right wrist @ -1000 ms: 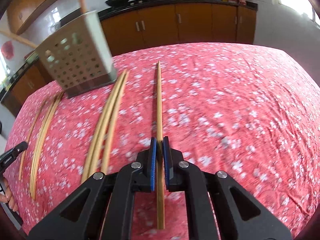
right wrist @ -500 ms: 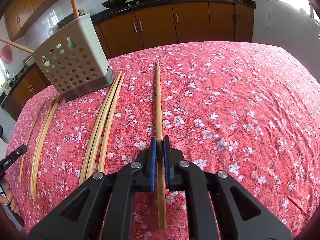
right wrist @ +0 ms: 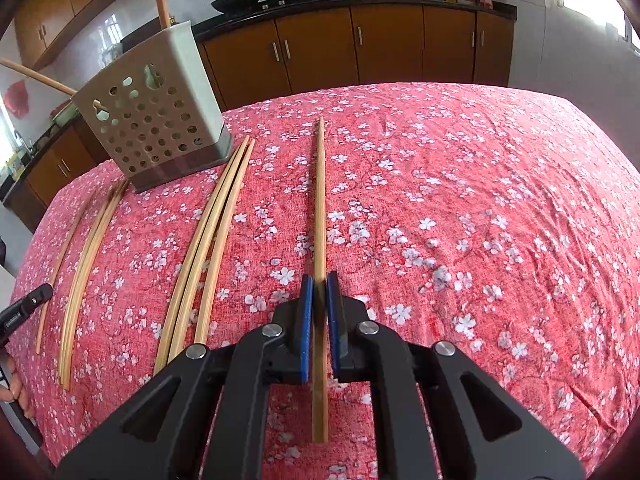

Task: Organize utensils
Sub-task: 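Lift both held chopsticks upright and carry them over the holder, then drop the chopsticks into the holder by opening both tools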

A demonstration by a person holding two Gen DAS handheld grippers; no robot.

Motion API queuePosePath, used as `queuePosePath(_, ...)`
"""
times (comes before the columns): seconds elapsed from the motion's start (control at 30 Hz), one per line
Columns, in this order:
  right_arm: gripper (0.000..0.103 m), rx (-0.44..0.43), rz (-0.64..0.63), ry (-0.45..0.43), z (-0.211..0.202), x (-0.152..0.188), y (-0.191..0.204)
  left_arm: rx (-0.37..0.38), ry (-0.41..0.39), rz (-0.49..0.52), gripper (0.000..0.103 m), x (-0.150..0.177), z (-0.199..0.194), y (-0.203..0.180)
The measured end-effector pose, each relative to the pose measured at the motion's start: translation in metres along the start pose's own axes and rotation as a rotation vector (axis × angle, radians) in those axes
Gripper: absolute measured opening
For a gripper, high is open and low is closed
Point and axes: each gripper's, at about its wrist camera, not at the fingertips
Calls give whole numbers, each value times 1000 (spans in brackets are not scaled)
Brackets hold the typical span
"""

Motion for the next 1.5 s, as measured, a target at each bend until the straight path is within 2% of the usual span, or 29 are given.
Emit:
queuePosePath(0.1,8,-4,3,-1,0,0,0,-20,-2,18,8,1,-1,-4)
queuePosePath(0.23,8,-24,27,-5,-4,0,-4,-8,-1,16,8,0,0,-3)
queuePosePath(0.37,8,-41,9,-83,-28,-10,0,18,-9,-12,8,-4,-8,1)
queuePosePath(0.7,8,-84,-15,-297,-95,-41,11,95,-233,-44,8,-48,-86,9)
queuePosePath(0.9,8,-96,-34,-339,-107,-48,18,85,-324,-39,8,-64,-112,2)
queuePosePath(1.03,7,-103,-34,-345,-107,-53,20,102,-331,-49,7,-70,-115,0)
queuePosePath(1.17,7,-144,-50,-405,-129,-68,31,158,-366,-23,7,-80,-136,-5)
queuePosePath(1.33,7,-242,-71,-476,-162,-94,49,235,-450,21,7,-102,-175,-23)
queuePosePath(1.5,7,-296,-117,-573,-189,-113,70,309,-482,59,7,-121,-200,-41)
Point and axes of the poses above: each gripper's, at about its wrist camera, not at the fingertips, and z roughly the way its jaws point, y to its left, x to its underside, and after that the axes turned 8 degrees about -x, right-handed
